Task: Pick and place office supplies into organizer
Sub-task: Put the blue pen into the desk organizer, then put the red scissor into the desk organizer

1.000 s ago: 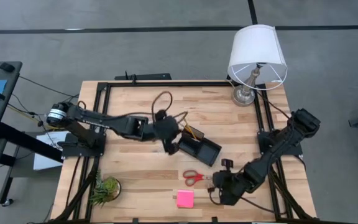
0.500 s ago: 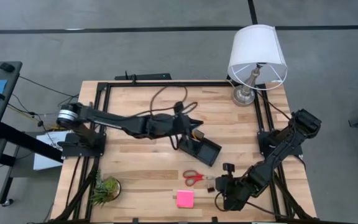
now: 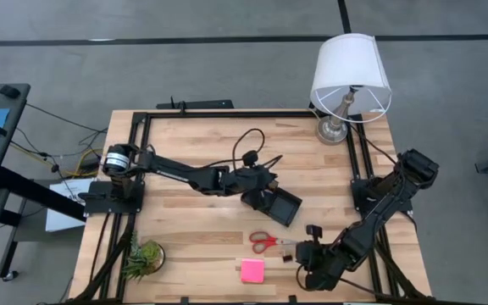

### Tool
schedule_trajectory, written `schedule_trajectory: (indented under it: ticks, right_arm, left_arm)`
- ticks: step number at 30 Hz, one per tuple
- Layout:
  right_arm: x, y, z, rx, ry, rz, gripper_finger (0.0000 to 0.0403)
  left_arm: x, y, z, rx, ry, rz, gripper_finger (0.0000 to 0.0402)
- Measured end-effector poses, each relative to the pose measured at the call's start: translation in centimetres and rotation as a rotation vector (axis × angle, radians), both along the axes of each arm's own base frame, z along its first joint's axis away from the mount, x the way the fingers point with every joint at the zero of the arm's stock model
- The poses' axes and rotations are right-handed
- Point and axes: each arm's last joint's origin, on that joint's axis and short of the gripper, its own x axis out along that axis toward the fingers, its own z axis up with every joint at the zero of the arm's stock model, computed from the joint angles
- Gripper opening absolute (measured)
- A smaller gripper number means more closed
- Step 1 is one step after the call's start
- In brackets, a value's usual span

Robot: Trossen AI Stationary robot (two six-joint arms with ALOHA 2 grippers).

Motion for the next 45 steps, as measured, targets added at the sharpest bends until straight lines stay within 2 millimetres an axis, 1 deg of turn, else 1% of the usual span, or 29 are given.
schedule_trajectory:
  ticks: [2,5,11,14,16,18,22,24,26,27,30,33,36,39,42,45]
  right_arm:
    - [-0.1,0.2,0.0,0.006,-0.007,0.005,0.0081]
    - [-0.1,0.4,0.1,0.012,-0.018,0.017,0.0081]
    - [0.0,0.3,0.1,0.007,-0.017,0.022,0.0081]
    - [-0.1,0.3,0.1,0.004,-0.015,0.022,0.0081]
    - [-0.1,0.3,0.1,0.004,-0.015,0.023,0.0081]
    - [-0.1,0.3,0.1,0.004,-0.015,0.022,0.0081]
    - [-0.1,0.3,0.1,0.004,-0.014,0.022,0.0081]
    - [-0.1,0.3,0.1,0.004,-0.015,0.022,0.0081]
    - [-0.1,0.3,0.1,0.004,-0.015,0.022,0.0081]
    - [-0.1,0.3,0.1,0.004,-0.015,0.022,0.0081]
    - [-0.1,0.3,0.1,0.004,-0.015,0.022,0.0081]
    - [-0.1,0.3,0.1,0.004,-0.015,0.022,0.0081]
    - [0.0,0.3,0.1,0.006,-0.016,0.02,0.0081]
    - [0.2,0.1,0.1,0.007,-0.018,0.014,0.0081]
    - [0.4,0.0,0.1,0.01,-0.02,0.005,0.0081]
    - [0.6,-0.3,0.1,0.011,-0.021,-0.005,0.0081]
  left_arm:
    - [-0.1,0.0,-0.3,0.006,0.033,0.001,0.0006]
    - [-0.3,0.0,-0.5,0.022,0.072,-0.003,0.0027]
    - [-0.3,-0.3,-0.5,0.043,0.075,-0.022,0.0092]
    - [-0.4,-0.6,0.0,0.012,0.046,0.016,0.0122]
    - [-0.3,-0.9,0.6,0.023,0.051,0.04,0.0138]
    - [-0.2,-1.4,1.4,0.072,0.081,0.068,0.0149]
    - [-0.3,-2.8,3.7,0.196,0.177,0.132,0.0161]
    - [-0.5,-3.7,5.0,0.146,0.208,0.133,0.0162]
    - [-0.8,-4.8,6.2,0.023,0.229,0.052,0.0162]
    - [-1.0,-5.3,6.4,-0.035,0.254,-0.004,0.0162]
    - [-1.8,-6.5,5.3,-0.162,0.396,-0.145,0.0157]
    - [-2.6,-7.5,3.3,-0.221,0.515,-0.126,0.0148]
    - [-3.1,-8.2,0.4,-0.233,0.606,-0.099,0.0139]
    - [-3.1,-8.8,-1.9,-0.254,0.64,-0.086,0.0132]
    - [-2.1,-9.2,-3.4,-0.314,0.59,-0.084,0.0128]
    - [-1.1,-9.7,-5.2,-0.387,0.581,-0.134,0.0127]
